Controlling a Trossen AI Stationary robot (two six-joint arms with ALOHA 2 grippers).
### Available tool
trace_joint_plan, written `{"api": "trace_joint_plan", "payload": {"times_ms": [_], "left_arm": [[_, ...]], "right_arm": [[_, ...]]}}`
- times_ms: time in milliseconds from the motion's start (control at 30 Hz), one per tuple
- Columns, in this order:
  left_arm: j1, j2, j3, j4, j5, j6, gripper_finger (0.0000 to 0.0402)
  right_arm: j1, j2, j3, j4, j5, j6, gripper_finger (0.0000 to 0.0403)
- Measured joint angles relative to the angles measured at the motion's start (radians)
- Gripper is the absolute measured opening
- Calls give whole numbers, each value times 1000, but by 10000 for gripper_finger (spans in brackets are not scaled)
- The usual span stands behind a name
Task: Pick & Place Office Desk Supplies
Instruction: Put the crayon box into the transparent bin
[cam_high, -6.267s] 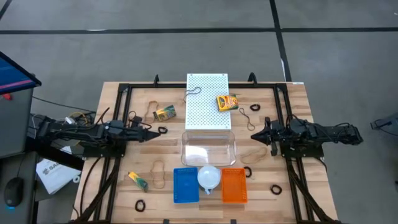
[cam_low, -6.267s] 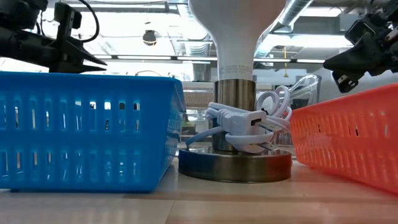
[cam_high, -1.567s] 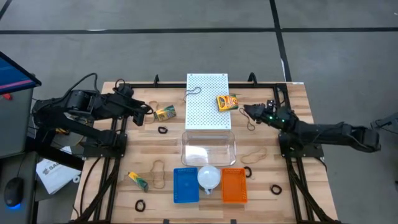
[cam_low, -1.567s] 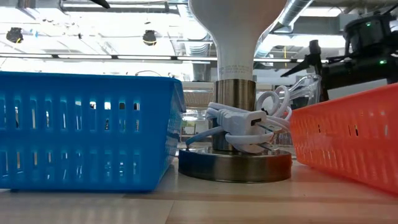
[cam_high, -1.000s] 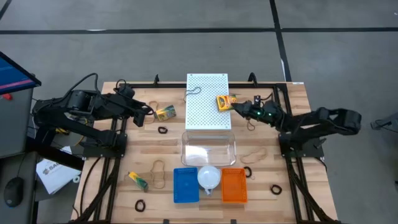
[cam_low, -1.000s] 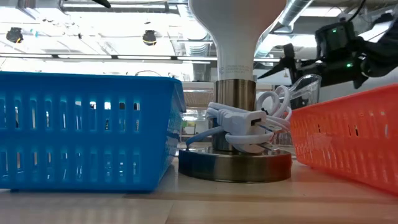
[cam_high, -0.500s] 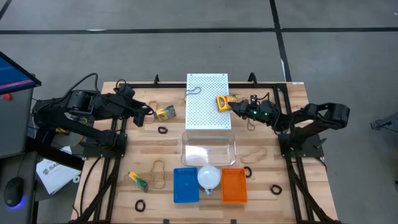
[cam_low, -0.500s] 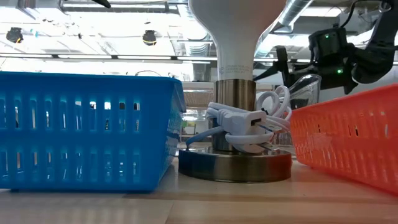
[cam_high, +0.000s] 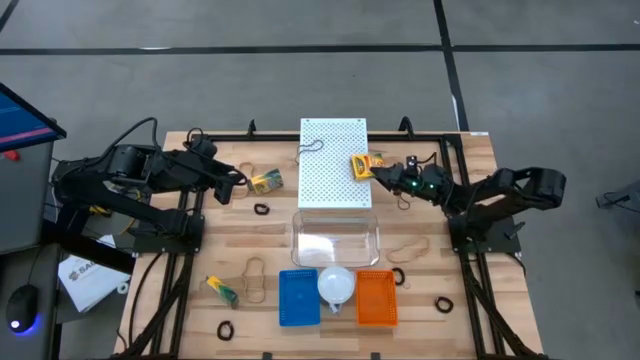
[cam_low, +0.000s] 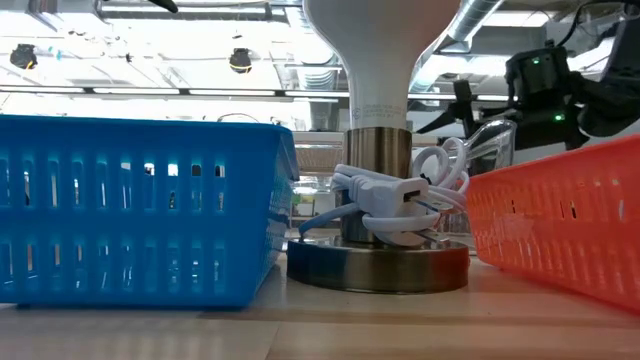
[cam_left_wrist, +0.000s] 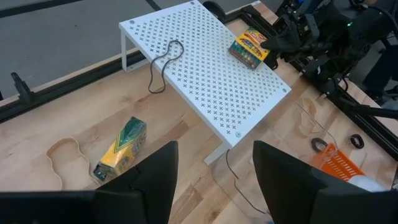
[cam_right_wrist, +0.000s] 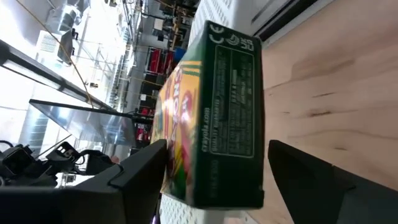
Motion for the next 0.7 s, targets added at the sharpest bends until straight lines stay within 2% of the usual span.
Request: {"api": "trace_joint_plan", "payload": {"times_ms": [133, 400, 533, 700], "left_arm": [[0, 0, 0, 0, 1, 0, 199], [0, 0, 0, 1, 2, 0, 199], [0, 0, 0, 18, 2, 0, 199], [0, 0, 0, 22, 4, 0, 199]], "right_arm": [[-9, -39, -7, -8, 3, 0, 276], [-3, -30, -7, -8, 3, -2, 265], [8, -30, -7, 10, 3, -21, 217], [10, -30, -7, 68, 2, -51, 120]]}}
